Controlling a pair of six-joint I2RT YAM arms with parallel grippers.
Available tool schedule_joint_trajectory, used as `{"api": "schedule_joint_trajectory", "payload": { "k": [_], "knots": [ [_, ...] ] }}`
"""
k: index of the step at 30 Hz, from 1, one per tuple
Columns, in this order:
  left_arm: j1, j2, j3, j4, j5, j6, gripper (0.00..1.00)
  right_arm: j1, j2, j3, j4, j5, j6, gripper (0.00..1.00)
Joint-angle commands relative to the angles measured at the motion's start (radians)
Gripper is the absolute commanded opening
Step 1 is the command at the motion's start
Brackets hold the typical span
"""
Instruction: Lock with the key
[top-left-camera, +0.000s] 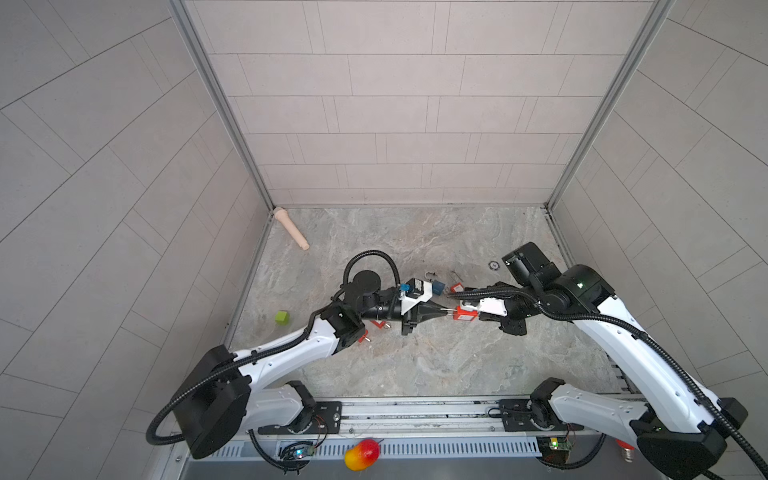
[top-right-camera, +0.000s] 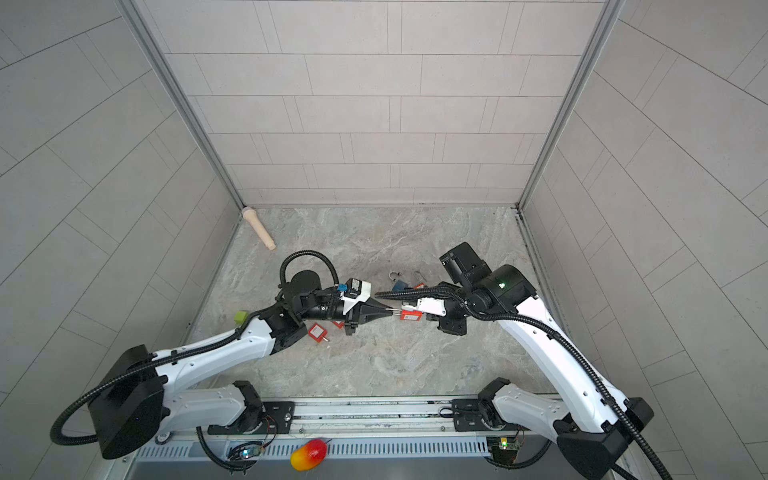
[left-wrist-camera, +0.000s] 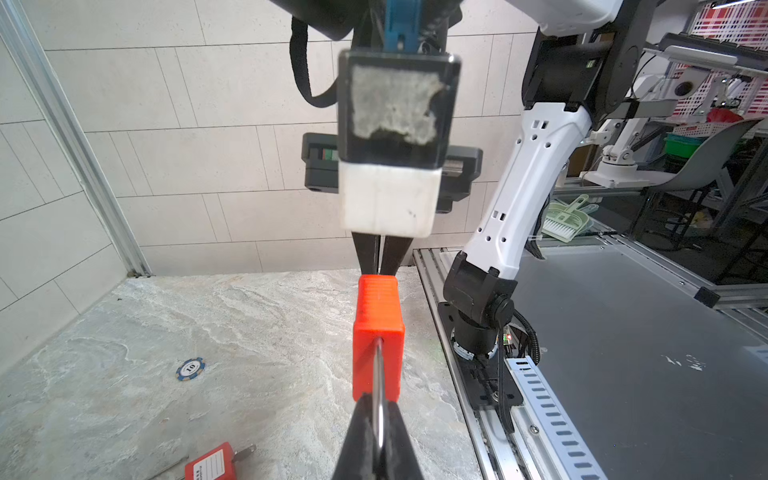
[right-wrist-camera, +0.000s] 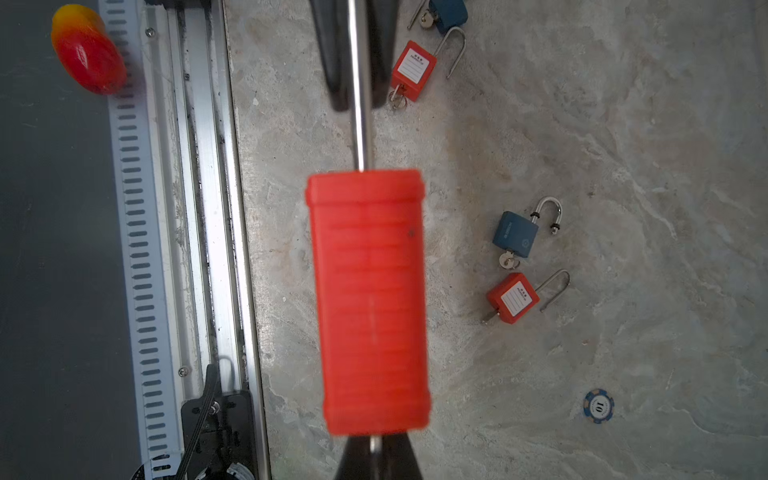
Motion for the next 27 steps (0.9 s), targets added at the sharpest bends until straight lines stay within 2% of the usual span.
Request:
{"api": "schedule_joint_trajectory", "payload": {
  "k": [1, 10, 17, 23, 27],
  "knots": [
    [0.002, -0.066, -0.004, -0.041, 0.002, 0.041, 0.00, -0.039, -0.028, -0.033, -0.054, 0.050, -0.042, 0.00],
    [0.003, -0.092, -0.008, -0.060, -0.017, 0.052, 0.00, -0.088, -0.072, -0.088, -0.066, 0.032, -0.067, 0.00],
    [0.006, -0.086, 0.018, -0.107, -0.025, 0.057, 0.00, -0.116, -0.109, -0.139, -0.054, 0.072, -0.055, 0.00],
    [0.019, -0.048, 0.141, -0.394, -0.012, 0.063, 0.00, -0.124, -0.226, -0.251, 0.107, 0.162, 0.124, 0.00],
    [0.019, 0.011, 0.225, -0.555, -0.051, 0.089, 0.00, -0.123, -0.320, -0.316, 0.249, 0.249, 0.323, 0.00]
  ]
}}
